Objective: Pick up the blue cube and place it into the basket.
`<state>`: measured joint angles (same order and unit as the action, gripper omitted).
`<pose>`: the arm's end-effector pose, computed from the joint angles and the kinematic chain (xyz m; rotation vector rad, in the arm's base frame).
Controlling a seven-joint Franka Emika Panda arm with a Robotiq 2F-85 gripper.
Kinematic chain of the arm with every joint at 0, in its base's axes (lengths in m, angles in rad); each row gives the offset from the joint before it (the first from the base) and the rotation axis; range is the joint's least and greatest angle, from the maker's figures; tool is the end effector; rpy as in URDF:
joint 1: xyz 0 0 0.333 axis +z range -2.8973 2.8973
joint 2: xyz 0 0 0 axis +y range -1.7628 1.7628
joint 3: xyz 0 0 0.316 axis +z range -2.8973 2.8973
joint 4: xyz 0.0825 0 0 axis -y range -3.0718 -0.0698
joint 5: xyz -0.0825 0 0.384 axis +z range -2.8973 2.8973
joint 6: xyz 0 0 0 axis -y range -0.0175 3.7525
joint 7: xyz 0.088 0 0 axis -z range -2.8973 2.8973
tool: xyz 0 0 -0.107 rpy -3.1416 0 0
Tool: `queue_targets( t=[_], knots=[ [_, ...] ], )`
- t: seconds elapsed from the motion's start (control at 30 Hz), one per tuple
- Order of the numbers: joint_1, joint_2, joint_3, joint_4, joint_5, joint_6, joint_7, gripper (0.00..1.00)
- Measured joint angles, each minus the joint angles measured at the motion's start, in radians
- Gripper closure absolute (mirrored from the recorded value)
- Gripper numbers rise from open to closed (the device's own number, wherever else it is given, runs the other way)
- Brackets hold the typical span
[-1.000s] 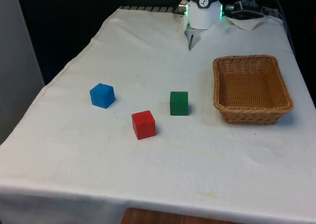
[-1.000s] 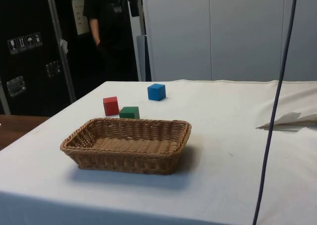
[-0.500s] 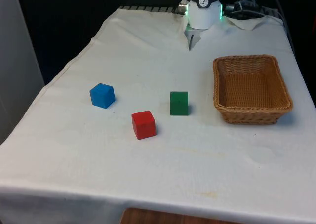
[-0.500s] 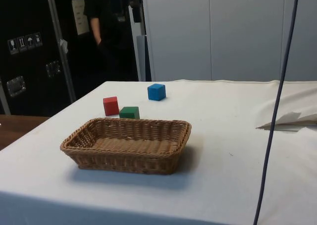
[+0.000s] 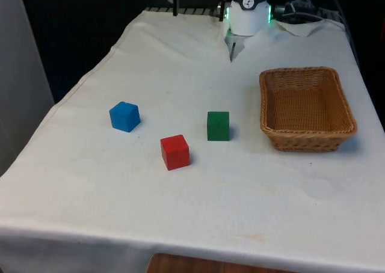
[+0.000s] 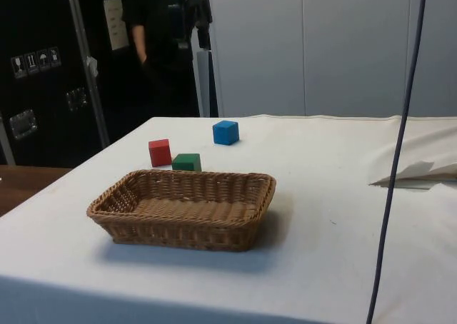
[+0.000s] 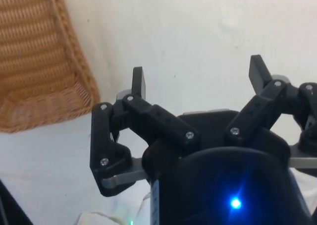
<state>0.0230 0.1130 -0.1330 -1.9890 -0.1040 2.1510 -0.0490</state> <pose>0.5798 -0.0667 0.4126 3.0340 -0.0074 0.0626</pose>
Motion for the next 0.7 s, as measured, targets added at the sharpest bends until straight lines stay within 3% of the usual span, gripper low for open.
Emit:
queue_targets(
  t=[0.17, 0.7],
  knots=[
    [-0.003, 0.02, -0.036, -0.017, 0.0, 0.051, -0.032, 0.0],
    [-0.016, 0.083, -0.127, -0.021, 0.033, 0.134, -0.134, 0.0]
  ],
)
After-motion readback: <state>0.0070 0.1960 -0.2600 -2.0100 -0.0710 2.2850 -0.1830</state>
